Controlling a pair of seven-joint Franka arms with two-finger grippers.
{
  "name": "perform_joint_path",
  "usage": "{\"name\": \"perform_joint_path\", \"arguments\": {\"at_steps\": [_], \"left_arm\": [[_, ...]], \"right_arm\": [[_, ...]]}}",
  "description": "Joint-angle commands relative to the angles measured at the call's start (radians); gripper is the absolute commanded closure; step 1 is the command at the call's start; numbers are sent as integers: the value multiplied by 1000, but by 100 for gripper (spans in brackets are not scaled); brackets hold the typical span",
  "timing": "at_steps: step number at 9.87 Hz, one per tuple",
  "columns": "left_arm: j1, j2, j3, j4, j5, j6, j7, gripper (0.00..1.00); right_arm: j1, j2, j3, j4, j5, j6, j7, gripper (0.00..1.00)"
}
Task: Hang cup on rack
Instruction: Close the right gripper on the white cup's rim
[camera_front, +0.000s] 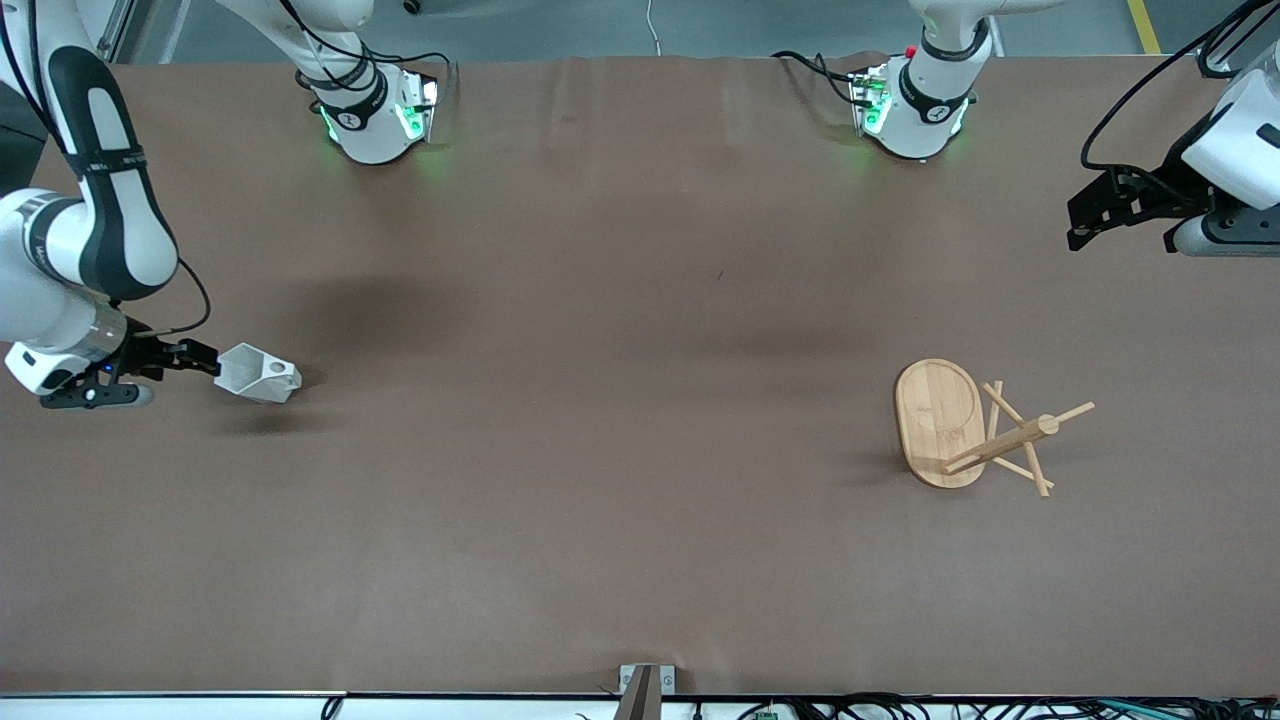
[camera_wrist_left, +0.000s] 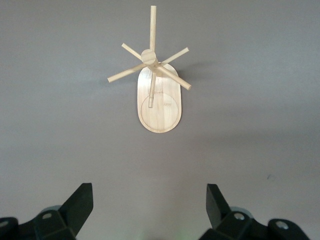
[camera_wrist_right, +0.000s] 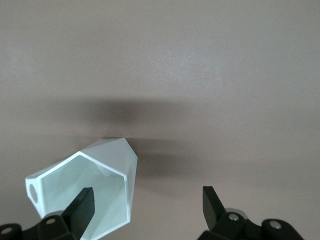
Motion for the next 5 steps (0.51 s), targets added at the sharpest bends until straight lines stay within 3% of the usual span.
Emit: {"name": "perform_joint_path", "arguments": {"at_steps": [1,5], "left_arm": [[0,21,-4,1,3,-20,15,0],[0,23,-3,1,3,-20,17,0]], "right_arm": [[2,13,7,-17,20,24,-11,7],[2,27,23,-26,68,24,-13,20]]}}
